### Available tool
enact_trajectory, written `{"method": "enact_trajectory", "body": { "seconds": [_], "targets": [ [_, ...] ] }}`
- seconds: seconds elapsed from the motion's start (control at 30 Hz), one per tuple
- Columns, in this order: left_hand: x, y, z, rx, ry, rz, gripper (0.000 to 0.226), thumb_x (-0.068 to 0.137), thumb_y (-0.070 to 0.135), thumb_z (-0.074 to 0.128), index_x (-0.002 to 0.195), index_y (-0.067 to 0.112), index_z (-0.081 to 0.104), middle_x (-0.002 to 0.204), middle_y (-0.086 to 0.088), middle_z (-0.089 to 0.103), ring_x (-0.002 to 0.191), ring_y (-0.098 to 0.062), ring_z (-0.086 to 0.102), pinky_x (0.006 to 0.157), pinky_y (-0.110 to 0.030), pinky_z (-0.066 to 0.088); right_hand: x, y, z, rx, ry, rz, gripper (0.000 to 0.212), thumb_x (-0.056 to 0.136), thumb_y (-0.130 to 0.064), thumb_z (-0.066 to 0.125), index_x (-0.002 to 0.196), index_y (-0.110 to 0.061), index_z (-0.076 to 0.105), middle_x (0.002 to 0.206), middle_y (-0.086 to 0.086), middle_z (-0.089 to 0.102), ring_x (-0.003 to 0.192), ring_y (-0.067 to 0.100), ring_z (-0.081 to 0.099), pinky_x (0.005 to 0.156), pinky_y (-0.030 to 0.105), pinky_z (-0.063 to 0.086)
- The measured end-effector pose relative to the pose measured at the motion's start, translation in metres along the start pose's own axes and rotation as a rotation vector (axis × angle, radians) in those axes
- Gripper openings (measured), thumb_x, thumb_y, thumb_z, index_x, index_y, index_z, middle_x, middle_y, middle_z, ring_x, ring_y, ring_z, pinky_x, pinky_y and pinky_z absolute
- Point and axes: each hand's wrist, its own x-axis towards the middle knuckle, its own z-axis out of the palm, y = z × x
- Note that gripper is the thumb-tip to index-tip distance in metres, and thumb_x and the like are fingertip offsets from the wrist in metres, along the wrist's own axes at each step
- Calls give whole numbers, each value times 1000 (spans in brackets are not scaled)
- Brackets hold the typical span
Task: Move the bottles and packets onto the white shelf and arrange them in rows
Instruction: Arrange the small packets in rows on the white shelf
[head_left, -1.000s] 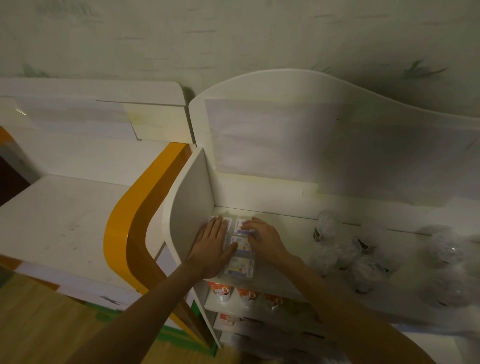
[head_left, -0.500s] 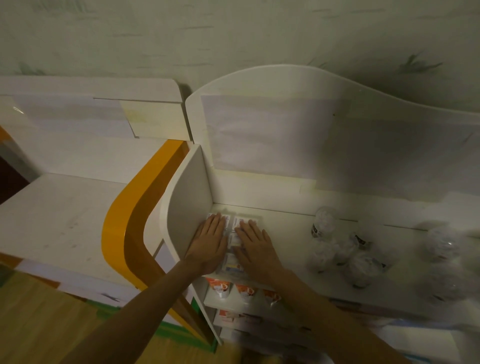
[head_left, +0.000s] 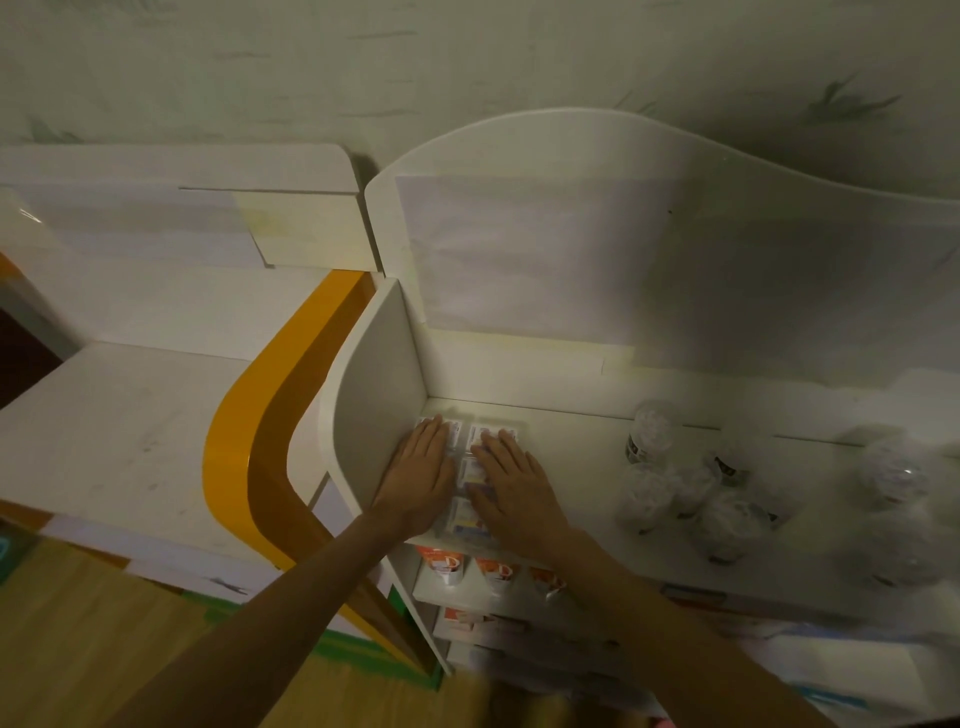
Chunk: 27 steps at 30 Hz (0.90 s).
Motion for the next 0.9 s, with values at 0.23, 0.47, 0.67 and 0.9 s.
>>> {"method": "enact_trajectory", "body": {
  "seconds": [0.23, 0.47, 0.67, 0.9],
  "targets": [
    [3, -4, 2, 12, 36, 18, 66, 101, 46, 11, 158, 12, 10, 166, -5, 9, 153, -16, 1, 119, -28, -4, -1, -2, -2, -10, 9, -6, 90, 85, -72, -10, 157, -24, 13, 166, -3, 3, 152, 17, -8, 123, 47, 7],
    [3, -6, 3, 30, 38, 30, 64, 102, 44, 14, 158, 11, 10, 166, -5, 8, 153, -17, 1, 121, -29, -4, 3, -5, -3, -34, -16, 22, 80, 88, -64, 2, 157, -24, 12, 166, -2, 2, 152, 19, -9, 123, 50, 6],
    [3, -4, 1, 33, 44, 35, 66, 101, 43, 13, 158, 10, 13, 166, -6, 11, 153, -18, 4, 120, -29, -4, 5, -4, -5, -57, -15, 23, 78, 89, -62, 2, 157, -24, 12, 166, -1, 2, 152, 19, -8, 122, 47, 4],
    [3, -5, 3, 28, 46, 33, 66, 101, 44, 13, 158, 11, 14, 165, -5, 12, 153, -18, 3, 122, -32, -1, 4, -6, -6, -47, -10, 20, 79, 89, -63, 1, 157, -24, 14, 166, -1, 5, 153, 20, -5, 123, 49, 8]
  ]
}}
